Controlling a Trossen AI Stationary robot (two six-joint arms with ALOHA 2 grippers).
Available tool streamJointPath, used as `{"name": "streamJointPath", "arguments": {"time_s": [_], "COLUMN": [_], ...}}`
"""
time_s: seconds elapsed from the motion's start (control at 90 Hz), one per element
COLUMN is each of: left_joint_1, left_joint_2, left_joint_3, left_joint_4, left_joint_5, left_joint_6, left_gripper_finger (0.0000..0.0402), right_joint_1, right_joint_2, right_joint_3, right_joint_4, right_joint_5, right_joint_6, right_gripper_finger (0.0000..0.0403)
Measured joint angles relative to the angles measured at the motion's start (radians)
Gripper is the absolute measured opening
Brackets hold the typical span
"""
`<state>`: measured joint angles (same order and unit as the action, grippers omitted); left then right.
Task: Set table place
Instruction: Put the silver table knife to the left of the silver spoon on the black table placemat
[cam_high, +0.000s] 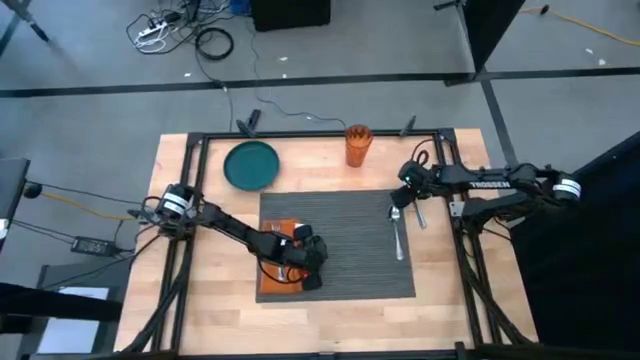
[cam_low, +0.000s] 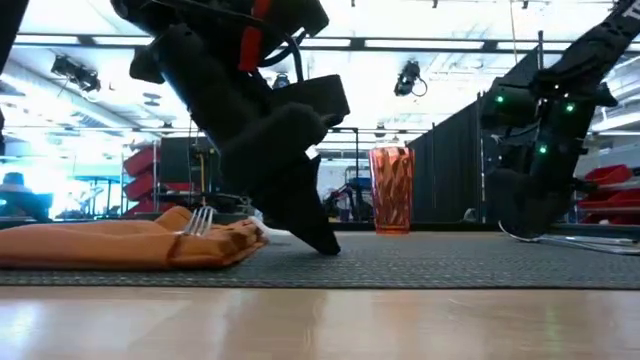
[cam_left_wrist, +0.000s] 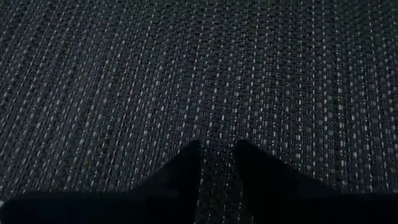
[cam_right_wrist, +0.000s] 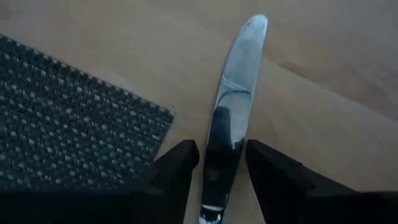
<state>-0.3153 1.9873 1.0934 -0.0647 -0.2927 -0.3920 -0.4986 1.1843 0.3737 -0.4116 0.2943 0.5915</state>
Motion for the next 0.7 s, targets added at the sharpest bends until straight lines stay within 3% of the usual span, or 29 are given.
{"name": "streamJointPath", "arguments": {"time_s": [0.467, 0.7], "left_joint_1": [0.0, 0.0], "left_joint_2": [0.002, 0.003], "left_joint_3": [0.0, 0.001], "left_joint_4": [0.028, 0.036], "left_joint_5": [0.005, 0.007], "left_joint_6": [0.002, 0.019], "left_gripper_finger": [0.0094, 0.0094], "right_joint_1": [0.001, 0.001], "right_joint_2": [0.003, 0.004], "right_joint_3": [-0.039, -0.039], "right_joint_4": [0.034, 0.035], "right_joint_5": [0.072, 0.072], "right_joint_6": [-0.028, -0.029], "right_gripper_finger": [0.0007, 0.0001]}}
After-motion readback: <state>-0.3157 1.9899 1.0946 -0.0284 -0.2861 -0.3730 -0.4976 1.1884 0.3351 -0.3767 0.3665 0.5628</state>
